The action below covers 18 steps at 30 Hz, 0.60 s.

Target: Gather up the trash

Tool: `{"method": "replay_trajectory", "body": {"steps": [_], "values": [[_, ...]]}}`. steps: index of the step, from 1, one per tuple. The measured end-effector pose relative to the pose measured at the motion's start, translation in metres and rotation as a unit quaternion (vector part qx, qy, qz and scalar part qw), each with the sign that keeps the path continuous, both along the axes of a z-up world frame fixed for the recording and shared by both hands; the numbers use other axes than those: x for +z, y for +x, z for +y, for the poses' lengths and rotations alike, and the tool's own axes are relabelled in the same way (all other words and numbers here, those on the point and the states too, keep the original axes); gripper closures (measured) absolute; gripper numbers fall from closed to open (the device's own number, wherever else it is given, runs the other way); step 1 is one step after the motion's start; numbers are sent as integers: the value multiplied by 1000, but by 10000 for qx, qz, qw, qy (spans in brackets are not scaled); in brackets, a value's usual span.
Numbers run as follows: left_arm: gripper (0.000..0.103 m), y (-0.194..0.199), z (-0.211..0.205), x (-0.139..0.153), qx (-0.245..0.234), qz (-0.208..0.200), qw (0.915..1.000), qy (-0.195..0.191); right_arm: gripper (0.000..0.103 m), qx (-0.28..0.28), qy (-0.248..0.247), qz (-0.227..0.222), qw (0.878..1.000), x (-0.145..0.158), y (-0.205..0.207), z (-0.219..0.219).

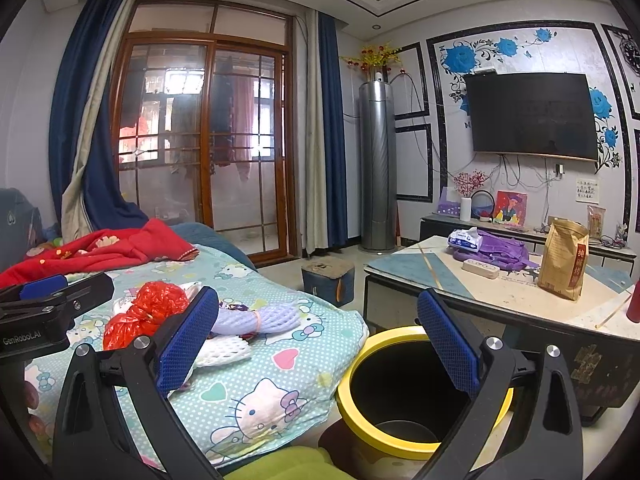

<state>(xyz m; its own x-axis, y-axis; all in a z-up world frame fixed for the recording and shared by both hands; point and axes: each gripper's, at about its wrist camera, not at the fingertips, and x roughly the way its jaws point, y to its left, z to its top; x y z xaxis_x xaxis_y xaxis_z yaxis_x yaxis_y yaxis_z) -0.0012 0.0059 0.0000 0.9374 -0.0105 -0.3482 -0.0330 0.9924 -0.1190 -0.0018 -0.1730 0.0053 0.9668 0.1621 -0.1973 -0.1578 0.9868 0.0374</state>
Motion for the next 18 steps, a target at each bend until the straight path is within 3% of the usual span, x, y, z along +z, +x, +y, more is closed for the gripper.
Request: {"method": "replay_trajectory", "body": {"steps": [18], "values": [[11, 1, 1, -1, -6, -2, 10000, -6, 6, 2, 8, 12, 10000, -5, 3, 0]]}}
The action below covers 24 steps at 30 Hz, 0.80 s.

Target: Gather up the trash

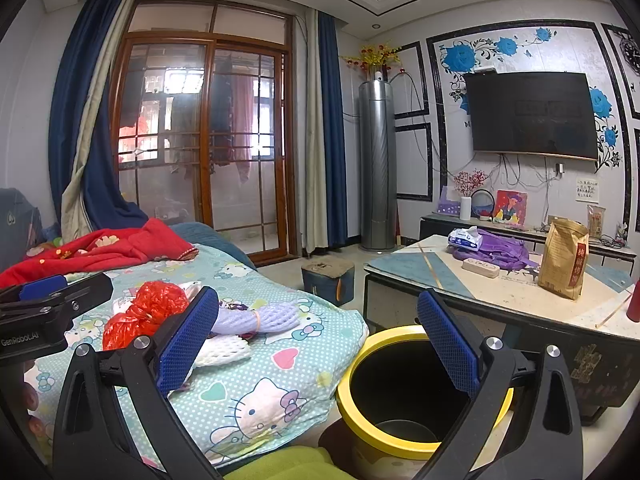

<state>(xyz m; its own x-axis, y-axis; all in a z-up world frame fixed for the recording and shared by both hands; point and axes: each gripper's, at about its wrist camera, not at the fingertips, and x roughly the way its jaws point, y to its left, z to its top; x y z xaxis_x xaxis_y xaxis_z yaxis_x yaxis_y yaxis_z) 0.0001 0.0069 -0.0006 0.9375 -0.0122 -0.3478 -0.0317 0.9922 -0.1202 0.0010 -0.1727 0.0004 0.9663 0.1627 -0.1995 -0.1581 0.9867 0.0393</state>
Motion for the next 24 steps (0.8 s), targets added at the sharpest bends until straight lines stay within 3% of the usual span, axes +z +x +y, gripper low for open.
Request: {"method": "replay_trajectory", "body": {"steps": [13, 24], "values": [[11, 2, -2, -6, 30, 117, 9999, -91, 6, 213, -23, 34, 9998, -6, 3, 5], [11, 3, 36, -6, 217, 240, 9987, -398, 6, 1288, -324, 52, 9911, 6, -3, 36]]}}
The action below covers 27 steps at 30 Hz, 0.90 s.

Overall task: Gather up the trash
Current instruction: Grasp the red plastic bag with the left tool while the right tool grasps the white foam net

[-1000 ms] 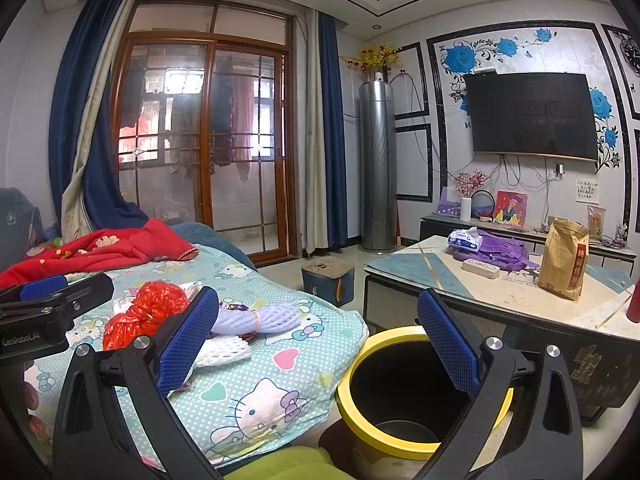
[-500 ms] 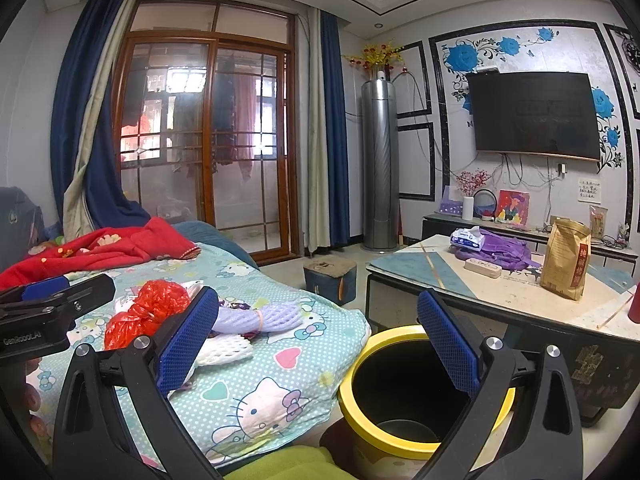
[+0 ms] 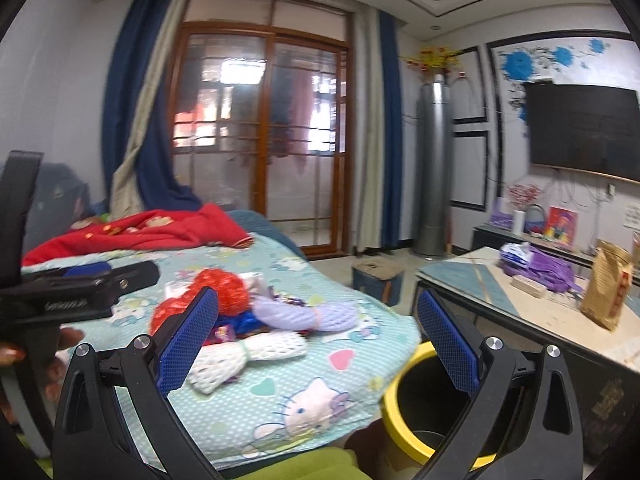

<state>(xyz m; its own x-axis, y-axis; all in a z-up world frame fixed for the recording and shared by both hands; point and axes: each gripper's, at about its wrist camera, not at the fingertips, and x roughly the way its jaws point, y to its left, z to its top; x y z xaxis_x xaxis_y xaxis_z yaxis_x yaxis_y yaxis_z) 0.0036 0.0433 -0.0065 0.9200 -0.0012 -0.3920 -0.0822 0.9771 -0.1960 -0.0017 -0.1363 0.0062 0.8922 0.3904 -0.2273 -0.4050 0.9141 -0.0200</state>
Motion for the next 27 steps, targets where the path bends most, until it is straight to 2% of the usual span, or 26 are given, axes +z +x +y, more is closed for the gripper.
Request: {"method": "replay_trajectory", "body": {"steps": [4, 12, 18, 22, 25, 27], "values": [[11, 3, 19, -5, 187, 152, 9996, -129, 6, 257, -146, 188, 9994, 1, 6, 11], [11, 11, 45, -15, 192, 368, 9979, -499, 6, 403, -459, 658, 9960, -8, 32, 31], [11, 33, 48, -22, -37, 777, 9947, -667, 7, 372, -608, 910, 9933, -15, 67, 40], [11, 50, 43, -31, -206, 1068, 9922, -612, 18, 437, -696, 1131, 9902, -23, 91, 45], [18, 60, 43, -36, -264, 1223, 9900, -643, 25, 488, -780, 1308, 9871, -29, 106, 50], [20, 65, 43, -40, -246, 1321, 9887, -673, 27, 492, -811, 1369, 9860, -32, 113, 53]]}}
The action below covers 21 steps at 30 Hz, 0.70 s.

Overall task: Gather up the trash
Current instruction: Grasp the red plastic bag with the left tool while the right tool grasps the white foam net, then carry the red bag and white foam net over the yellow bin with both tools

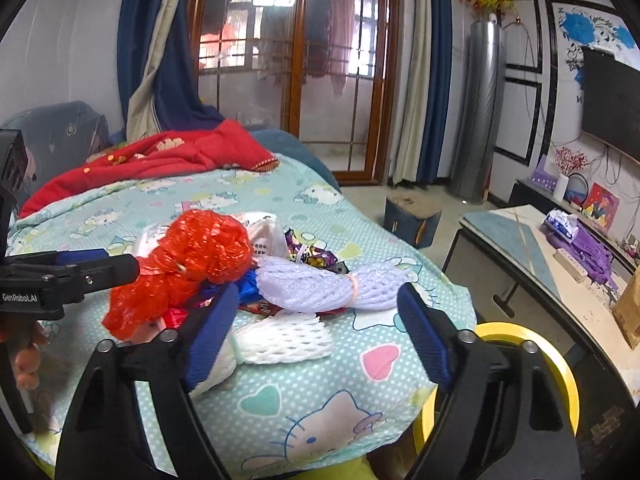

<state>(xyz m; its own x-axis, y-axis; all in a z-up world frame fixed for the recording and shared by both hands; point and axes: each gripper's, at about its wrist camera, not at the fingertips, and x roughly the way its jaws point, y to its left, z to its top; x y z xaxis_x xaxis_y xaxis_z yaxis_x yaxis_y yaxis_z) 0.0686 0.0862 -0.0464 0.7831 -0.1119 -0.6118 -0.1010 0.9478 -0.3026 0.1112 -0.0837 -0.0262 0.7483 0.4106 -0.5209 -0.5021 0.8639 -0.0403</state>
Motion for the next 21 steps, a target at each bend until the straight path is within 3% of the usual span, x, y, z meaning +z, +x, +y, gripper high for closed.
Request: {"method": "replay_trajectory", "body": {"steps": [5, 8, 11, 14, 18, 21], "values": [[29, 2, 0, -11, -54, 137, 9998, -134, 31, 39, -40, 166, 9998, -7, 16, 8], [33, 2, -1, -17, -100, 194, 9996, -189, 38, -3, -62, 314, 9995, -14, 25, 11], [37, 2, 0, -19, -124, 210, 9994, -236, 48, -14, -9, 461, 9989, -19, 30, 12], [44, 2, 0, -19, -99, 206, 9995, -231, 78, 50, 31, 555, 9984, -22, 31, 11], [57, 3, -3, -21, -125, 254, 9993, -234, 85, 49, 215, 708, 9972, -25, 31, 4], [72, 0, -5, -20, -168, 246, 9993, -235, 87, 21, 301, 638, 9975, -22, 27, -2]]}}
